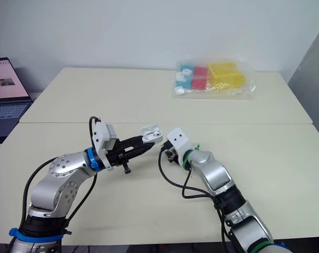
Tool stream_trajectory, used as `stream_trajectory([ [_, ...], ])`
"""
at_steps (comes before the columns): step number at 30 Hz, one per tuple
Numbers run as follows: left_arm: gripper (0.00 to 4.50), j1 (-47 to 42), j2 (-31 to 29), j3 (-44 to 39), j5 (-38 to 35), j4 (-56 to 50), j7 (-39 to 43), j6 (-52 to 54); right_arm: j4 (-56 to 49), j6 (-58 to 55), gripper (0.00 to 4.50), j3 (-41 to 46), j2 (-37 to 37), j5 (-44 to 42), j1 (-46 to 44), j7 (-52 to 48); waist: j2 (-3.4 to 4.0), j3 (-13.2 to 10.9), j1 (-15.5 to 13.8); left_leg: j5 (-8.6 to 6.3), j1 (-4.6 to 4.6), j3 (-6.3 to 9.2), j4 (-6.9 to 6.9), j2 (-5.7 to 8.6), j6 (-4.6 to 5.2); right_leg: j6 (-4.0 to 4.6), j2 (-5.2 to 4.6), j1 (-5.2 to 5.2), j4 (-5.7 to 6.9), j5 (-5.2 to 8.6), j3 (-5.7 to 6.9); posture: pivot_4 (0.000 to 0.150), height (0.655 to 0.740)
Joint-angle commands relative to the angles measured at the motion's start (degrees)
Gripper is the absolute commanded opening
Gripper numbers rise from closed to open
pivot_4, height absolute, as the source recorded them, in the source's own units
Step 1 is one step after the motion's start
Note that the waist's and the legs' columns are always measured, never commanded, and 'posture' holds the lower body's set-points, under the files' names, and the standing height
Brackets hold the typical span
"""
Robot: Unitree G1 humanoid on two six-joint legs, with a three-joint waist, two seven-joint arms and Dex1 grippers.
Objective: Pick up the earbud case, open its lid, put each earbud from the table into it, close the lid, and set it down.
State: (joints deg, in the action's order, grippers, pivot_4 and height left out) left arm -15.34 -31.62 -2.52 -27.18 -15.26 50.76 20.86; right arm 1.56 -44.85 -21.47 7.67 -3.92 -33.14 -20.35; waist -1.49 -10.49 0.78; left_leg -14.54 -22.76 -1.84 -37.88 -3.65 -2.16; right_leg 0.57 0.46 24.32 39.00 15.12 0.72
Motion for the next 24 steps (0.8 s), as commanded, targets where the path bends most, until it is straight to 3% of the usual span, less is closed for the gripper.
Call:
stream_trajectory([
  [1, 0.78, 0.03, -0.11, -0.07, -0.22, -1.55, 0.26, -1.22, -2.20, -1.57, 0.47, 0.93, 2.03, 0.51, 0.63, -1.26, 0.00, 0.00, -0.04, 0.00, 0.00, 0.00, 0.00, 0.01, 0.00, -0.01, -0.01, 0.00, 0.00, 0.00, -0.01, 0.150, 0.7400],
  [3, 0.78, 0.18, -0.06, 0.02, -0.19, -1.72, 0.19, -1.22, -3.81, -2.40, 0.46, 1.01, 3.18, 0.07, 0.79, -2.65, 0.00, 0.00, -0.20, 0.00, -0.02, 0.00, -0.01, 0.02, 0.00, -0.01, -0.02, 0.00, -0.01, -0.01, -0.01, 0.150, 0.7400],
  [8, 0.78, 0.49, 0.14, 0.01, -0.12, -1.93, -0.14, -1.31, -14.84, -4.06, 0.46, 0.57, 15.59, -5.06, 2.81, -16.39, 0.00, 0.00, -0.64, 0.00, -0.05, -0.01, 0.01, 0.02, 0.00, -0.02, -0.02, 0.01, -0.09, 0.00, 0.01, 0.150, 0.7400],
  [11, 0.78, 0.85, 0.27, 0.05, -0.11, -2.37, -0.30, -1.21, -18.30, -1.26, 0.46, 0.67, 23.00, -6.31, 4.77, -22.71, 0.00, 0.00, -0.52, 0.00, -0.05, 0.00, 0.02, 0.01, 0.01, -0.01, 0.00, 0.02, -0.10, 0.01, 0.01, 0.150, 0.7400],
  [13, 0.78, 1.36, 0.23, 0.05, -0.07, -2.74, -0.36, -1.18, -19.93, 7.73, 0.46, 3.12, 32.61, -7.42, 8.87, -32.48, 0.00, -0.01, -0.55, -0.01, -0.04, 0.03, 0.03, -0.01, 0.01, -0.01, 0.05, 0.02, -0.09, 0.01, 0.02, 0.150, 0.7400],
  [15, 0.78, 1.67, 0.13, 0.10, -0.12, -3.00, -0.40, -1.08, -19.11, 16.36, 0.46, 5.42, 39.52, -8.02, 11.96, -39.23, -0.02, -0.02, -0.75, -0.01, -0.03, 0.04, 0.06, 0.01, 0.01, 0.00, 0.05, -0.01, -0.14, 0.03, 0.04, 0.150, 0.7400],
  [19, 0.78, 1.83, 0.13, 0.24, -0.17, -3.39, -0.49, -0.88, -13.20, 23.11, 0.46, 8.24, 46.77, -8.92, 14.10, -47.32, -0.09, -0.06, -0.24, -0.01, 0.05, -0.04, -0.02, 0.02, 0.01, -0.05, 0.04, -0.04, -0.13, -0.01, -0.04, 0.150, 0.7400],
  [24, 0.78, 1.98, -0.17, 0.16, -0.31, -3.56, -0.26, -0.63, -7.81, 26.67, 0.46, 8.33, 49.50, -8.38, 13.44, -52.31, -0.10, -0.06, -0.15, -0.01, 0.29, -0.01, 0.02, -0.03, 0.01, -0.02, 0.13, -0.17, -0.03, -0.01, -0.04, 0.150, 0.7400],
])
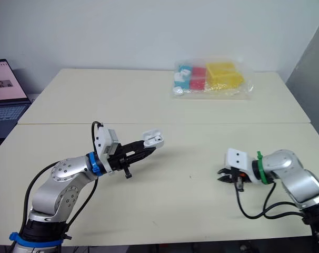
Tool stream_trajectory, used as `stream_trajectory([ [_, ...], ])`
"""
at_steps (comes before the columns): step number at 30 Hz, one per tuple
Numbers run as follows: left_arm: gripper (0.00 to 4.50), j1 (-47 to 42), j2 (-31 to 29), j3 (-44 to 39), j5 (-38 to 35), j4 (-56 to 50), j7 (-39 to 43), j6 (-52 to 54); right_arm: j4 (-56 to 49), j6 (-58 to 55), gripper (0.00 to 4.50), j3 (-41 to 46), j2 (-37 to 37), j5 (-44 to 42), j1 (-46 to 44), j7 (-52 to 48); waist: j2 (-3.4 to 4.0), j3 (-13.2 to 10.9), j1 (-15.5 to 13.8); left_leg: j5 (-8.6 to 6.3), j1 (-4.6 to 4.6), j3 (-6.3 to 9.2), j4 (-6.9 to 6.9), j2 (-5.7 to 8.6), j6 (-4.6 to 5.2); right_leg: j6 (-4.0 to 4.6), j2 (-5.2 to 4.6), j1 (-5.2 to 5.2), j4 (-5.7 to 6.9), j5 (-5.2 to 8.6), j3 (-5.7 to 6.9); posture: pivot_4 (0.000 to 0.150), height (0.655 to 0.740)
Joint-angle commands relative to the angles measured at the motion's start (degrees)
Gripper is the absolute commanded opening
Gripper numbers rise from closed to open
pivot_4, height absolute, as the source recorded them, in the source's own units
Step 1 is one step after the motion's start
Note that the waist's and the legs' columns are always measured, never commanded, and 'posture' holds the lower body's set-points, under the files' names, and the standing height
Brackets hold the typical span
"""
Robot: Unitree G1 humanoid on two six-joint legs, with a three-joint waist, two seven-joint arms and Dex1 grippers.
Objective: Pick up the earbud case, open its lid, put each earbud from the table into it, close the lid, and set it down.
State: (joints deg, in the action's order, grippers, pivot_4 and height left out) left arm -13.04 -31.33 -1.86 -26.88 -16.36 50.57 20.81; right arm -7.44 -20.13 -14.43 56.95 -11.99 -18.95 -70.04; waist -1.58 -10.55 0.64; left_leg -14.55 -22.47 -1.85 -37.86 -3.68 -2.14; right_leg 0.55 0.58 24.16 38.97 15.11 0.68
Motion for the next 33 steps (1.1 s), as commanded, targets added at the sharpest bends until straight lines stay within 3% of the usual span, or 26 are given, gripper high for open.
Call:
stream_trajectory([
  [1, 0.78, -0.31, -0.51, -0.54, -0.63, -2.49, -0.05, -0.55, 2.11, 2.22, 0.46, 1.25, 0.01, -0.10, -1.12, -2.94, 0.00, 0.00, 0.00, 0.00, 0.00, 0.01, 0.00, -0.01, 0.00, 0.01, 0.02, 0.00, 0.00, 0.00, -0.01, 0.150, 0.7400],
  [7, 0.78, 0.13, -0.59, -0.54, -0.53, -2.91, -0.20, -0.50, 5.64, 2.35, 0.46, -0.01, -1.23, 2.21, -3.13, -4.10, 0.00, 0.00, -0.08, 0.00, -0.03, -0.05, -0.02, 0.02, -0.01, 0.00, -0.01, 0.00, -0.02, -0.01, -0.09, 0.150, 0.7400],
  [17, 0.78, 0.94, -0.47, -0.37, -0.45, -3.66, -0.53, -0.39, 8.21, 7.62, 3.93, 1.51, -2.42, 4.66, -3.85, -4.02, 0.00, 0.00, -0.23, 0.00, -0.03, -0.05, -0.02, 0.02, -0.01, 0.01, -0.02, 0.00, -0.02, 0.00, -0.07, 0.150, 0.7400],
  [24, 0.78, 1.32, -0.41, -0.32, -0.65, -4.27, -0.97, -0.11, 3.62, 4.08, 3.97, 5.57, -1.63, 1.91, -3.88, -3.34, 0.00, 0.00, -0.24, 0.00, -0.04, -0.04, -0.02, 0.02, -0.01, 0.00, -0.02, 0.00, -0.02, 0.00, -0.08, 0.150, 0.7400],
  [28, 0.78, 1.93, -0.55, -0.46, -0.86, -4.62, -1.14, 0.01, -7.19, -5.36, 3.97, 10.16, 2.13, -2.34, -1.19, -3.25, 0.02, -0.01, -0.39, 0.00, -0.05, -0.04, -0.01, 0.02, -0.01, 0.01, -0.04, 0.01, -0.01, 0.00, -0.07, 0.150, 0.7400],
  [33, 0.78, 2.02, -0.15, -0.15, -0.53, -4.09, -1.23, -0.53, -18.42, -17.61, 3.97, 6.61, 6.89, 0.77, -1.75, 0.15, 0.02, -0.01, -0.37, 0.00, -0.03, -0.04, -0.02, 0.00, -0.01, 0.01, -0.08, 0.00, -0.02, 0.00, -0.06, 0.150, 0.7400],
])
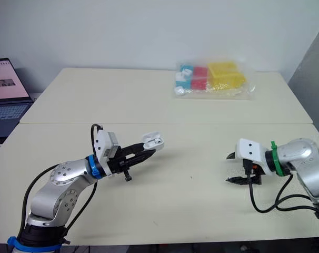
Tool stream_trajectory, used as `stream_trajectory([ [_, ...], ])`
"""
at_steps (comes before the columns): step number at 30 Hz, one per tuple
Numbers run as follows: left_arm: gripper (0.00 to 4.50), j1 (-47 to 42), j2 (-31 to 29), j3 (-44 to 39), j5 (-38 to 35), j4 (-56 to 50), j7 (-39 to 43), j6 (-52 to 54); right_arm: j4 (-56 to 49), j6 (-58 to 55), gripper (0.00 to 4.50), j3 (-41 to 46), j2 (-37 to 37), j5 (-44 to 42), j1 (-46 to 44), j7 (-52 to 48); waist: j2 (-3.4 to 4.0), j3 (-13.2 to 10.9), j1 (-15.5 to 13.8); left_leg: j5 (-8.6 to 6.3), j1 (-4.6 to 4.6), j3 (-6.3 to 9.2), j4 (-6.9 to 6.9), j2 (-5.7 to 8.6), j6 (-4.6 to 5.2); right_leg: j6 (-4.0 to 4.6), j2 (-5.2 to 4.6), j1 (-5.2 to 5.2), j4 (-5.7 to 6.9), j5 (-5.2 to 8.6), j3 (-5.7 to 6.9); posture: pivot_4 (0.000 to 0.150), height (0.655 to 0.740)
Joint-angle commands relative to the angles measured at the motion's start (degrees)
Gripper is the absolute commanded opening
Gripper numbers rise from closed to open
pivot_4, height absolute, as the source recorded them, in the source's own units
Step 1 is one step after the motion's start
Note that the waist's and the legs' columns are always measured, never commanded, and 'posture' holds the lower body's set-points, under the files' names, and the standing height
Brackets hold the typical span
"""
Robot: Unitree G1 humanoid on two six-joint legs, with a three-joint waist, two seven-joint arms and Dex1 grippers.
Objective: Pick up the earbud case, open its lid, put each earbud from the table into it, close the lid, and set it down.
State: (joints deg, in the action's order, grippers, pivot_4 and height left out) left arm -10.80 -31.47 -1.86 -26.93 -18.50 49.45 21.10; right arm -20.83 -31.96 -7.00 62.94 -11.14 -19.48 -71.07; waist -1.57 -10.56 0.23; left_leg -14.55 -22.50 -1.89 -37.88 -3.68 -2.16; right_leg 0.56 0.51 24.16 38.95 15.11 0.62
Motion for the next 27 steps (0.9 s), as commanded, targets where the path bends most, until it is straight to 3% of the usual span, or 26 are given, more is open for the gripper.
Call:
stream_trajectory([
  [1, 0.78, -0.32, 0.14, 0.04, -0.42, -2.02, -0.25, -0.77, -5.95, -6.54, 3.97, -1.91, 1.58, 0.78, -1.49, 1.09, 0.00, 0.00, 0.04, 0.00, 0.03, 0.00, 0.00, 0.00, 0.00, 0.00, -0.01, -0.01, 0.01, 0.00, -0.01, 0.150, 0.7400],
  [6, 0.78, -0.29, 0.66, 0.86, -0.10, -1.91, -0.24, -1.21, -5.09, -2.38, 3.97, -11.54, 3.43, 9.53, -5.36, -1.46, 0.00, 0.00, 0.07, 0.00, 0.03, -0.03, 0.00, 0.03, 0.00, 0.00, -0.03, -0.01, 0.01, 0.00, 0.02, 0.150, 0.7400],
  [13, 0.78, 0.00, 1.19, 1.47, 0.30, -2.26, -0.99, -1.69, 2.43, 1.32, 3.97, -21.24, -2.00, 19.34, -13.28, -3.19, 0.00, 0.00, 0.12, 0.00, 0.01, -0.03, 0.01, 0.02, 0.00, 0.01, -0.01, 0.02, 0.00, 0.01, 0.00, 0.150, 0.7400],
  [19, 0.78, 0.34, 1.47, 1.52, 0.59, -2.47, -1.50, -1.77, 4.11, 1.99, 3.97, -23.68, -5.21, 22.82, -15.95, -4.96, 0.00, 0.00, 0.05, 0.00, -0.03, 0.00, 0.00, 0.03, 0.00, 0.02, -0.01, 0.02, 0.00, 0.01, 0.02, 0.150, 0.7400],
  [27, 0.78, 0.23, 1.72, 1.86, 0.84, -2.26, -1.51, -2.02, 5.46, 6.35, 3.97, -24.29, -3.65, 25.97, -16.46, -9.36, 0.00, 0.00, 0.01, 0.00, -0.02, 0.00, -0.01, 0.04, 0.00, 0.03, -0.02, 0.02, 0.01, 0.01, 0.04, 0.150, 0.7400],
])
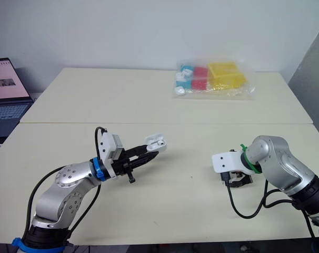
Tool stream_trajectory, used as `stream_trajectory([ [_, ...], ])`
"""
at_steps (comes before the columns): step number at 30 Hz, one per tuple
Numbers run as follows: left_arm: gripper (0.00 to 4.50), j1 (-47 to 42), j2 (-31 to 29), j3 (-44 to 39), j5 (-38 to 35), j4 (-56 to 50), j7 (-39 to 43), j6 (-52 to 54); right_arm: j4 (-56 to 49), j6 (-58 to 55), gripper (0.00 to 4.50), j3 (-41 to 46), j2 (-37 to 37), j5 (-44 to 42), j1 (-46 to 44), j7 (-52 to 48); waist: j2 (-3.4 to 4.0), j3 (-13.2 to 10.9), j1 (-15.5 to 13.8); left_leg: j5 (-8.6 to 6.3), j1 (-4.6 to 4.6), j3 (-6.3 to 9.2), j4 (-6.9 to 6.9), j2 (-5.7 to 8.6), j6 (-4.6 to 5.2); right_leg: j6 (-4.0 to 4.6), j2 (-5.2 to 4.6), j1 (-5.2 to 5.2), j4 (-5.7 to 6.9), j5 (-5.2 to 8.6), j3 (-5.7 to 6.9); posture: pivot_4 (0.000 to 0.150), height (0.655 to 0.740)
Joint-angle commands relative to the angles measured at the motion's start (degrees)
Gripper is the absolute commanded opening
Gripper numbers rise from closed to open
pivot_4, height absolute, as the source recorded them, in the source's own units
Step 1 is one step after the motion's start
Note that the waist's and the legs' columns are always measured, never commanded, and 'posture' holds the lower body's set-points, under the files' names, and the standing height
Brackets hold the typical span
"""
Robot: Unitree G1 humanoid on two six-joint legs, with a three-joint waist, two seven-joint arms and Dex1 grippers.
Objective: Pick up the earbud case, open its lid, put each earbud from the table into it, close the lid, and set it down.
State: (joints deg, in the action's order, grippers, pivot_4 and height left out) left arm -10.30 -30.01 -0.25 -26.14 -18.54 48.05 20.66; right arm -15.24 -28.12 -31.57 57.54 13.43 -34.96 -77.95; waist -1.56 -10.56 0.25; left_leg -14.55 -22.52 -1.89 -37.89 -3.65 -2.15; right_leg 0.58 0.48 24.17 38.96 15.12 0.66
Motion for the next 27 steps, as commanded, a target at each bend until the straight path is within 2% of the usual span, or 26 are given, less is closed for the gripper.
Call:
stream_trajectory([
  [1, 0.78, -0.26, 0.30, 0.24, 0.06, -2.19, -0.12, -1.62, -0.32, 2.63, 3.97, 0.49, 1.81, 1.53, -0.87, -2.95, 0.00, 0.00, 0.00, 0.00, 0.00, 0.00, 0.00, 0.00, 0.00, 0.00, 0.00, 0.00, 0.00, 0.00, 0.01, 0.150, 0.7400],
  [15, 0.78, 0.03, 0.99, 0.67, 0.47, -1.93, 0.03, -2.01, -0.34, 2.53, 3.97, 1.03, -0.55, 4.03, -0.06, -3.62, 0.00, 0.00, 0.05, 0.00, 0.04, -0.01, -0.03, 0.00, 0.00, 0.00, 0.01, -0.03, 0.03, -0.01, 0.00, 0.150, 0.7400],
  [19, 0.78, 0.10, 1.03, 0.68, 0.53, -1.79, 0.10, -2.22, -0.36, 2.71, 2.75, 0.99, -0.57, 4.07, 0.18, -3.97, 0.00, 0.00, 0.05, 0.00, 0.05, -0.01, -0.04, 0.00, 0.00, 0.00, 0.01, -0.04, 0.04, -0.01, -0.01, 0.150, 0.7400],
  [25, 0.78, 0.09, 0.88, 0.92, 0.60, -1.74, 0.05, -2.40, -0.35, 3.15, 0.51, 1.16, -0.68, 3.89, 0.29, -4.50, 0.00, 0.00, 0.05, 0.00, 0.04, -0.01, -0.03, 0.00, 0.00, 0.00, 0.01, -0.03, 0.04, -0.01, -0.01, 0.150, 0.7400],
  [27, 0.78, 0.06, 0.81, 0.93, 0.63, -1.67, 0.12, -2.42, -0.48, 3.34, 0.42, 1.27, -0.61, 3.82, 0.35, -4.67, 0.00, 0.00, 0.05, 0.00, 0.04, -0.01, -0.03, 0.00, 0.00, 0.00, 0.01, -0.03, 0.04, -0.01, -0.01, 0.150, 0.7400],
])
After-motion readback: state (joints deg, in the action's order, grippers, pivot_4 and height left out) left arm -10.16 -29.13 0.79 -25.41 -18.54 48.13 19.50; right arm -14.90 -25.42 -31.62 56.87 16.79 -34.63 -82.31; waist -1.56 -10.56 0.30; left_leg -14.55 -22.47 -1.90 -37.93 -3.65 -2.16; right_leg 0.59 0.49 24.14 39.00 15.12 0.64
